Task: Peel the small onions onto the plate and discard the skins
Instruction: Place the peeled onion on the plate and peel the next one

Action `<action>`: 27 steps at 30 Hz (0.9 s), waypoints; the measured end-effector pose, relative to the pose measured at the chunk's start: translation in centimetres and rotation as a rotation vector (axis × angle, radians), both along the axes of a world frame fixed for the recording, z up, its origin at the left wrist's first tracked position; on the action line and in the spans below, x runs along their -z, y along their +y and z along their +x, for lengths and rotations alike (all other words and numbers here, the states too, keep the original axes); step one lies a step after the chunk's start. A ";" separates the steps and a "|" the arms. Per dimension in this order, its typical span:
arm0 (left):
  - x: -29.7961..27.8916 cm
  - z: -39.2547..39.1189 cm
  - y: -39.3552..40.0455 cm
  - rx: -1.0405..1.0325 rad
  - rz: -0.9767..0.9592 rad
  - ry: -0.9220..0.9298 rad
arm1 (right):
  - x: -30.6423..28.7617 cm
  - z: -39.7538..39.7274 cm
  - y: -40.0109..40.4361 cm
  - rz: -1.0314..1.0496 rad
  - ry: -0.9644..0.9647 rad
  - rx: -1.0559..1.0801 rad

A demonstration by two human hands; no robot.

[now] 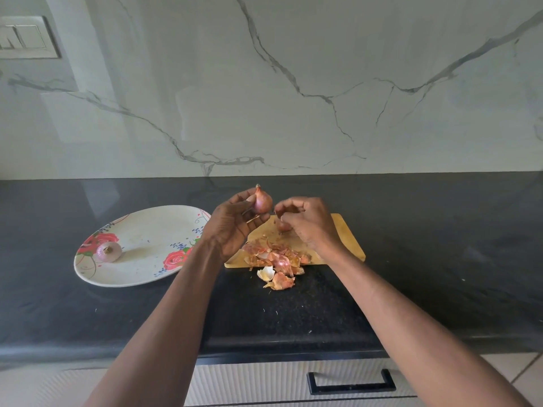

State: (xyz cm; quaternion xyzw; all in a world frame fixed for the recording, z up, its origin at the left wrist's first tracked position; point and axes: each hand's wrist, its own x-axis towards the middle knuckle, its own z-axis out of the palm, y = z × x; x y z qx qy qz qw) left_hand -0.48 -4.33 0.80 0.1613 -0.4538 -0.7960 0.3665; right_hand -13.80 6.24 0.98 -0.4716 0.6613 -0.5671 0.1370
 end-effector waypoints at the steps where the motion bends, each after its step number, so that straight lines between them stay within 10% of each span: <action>1: 0.0 0.0 0.0 0.006 -0.005 0.007 | 0.0 0.0 0.0 -0.019 -0.049 -0.002; 15: 0.4 -0.9 0.0 0.017 -0.115 -0.039 | -0.6 0.1 0.2 -0.030 -0.513 -0.019; 27: 0.5 -1.2 0.8 -0.042 -0.183 -0.111 | -0.4 0.3 0.1 -0.034 -0.428 0.046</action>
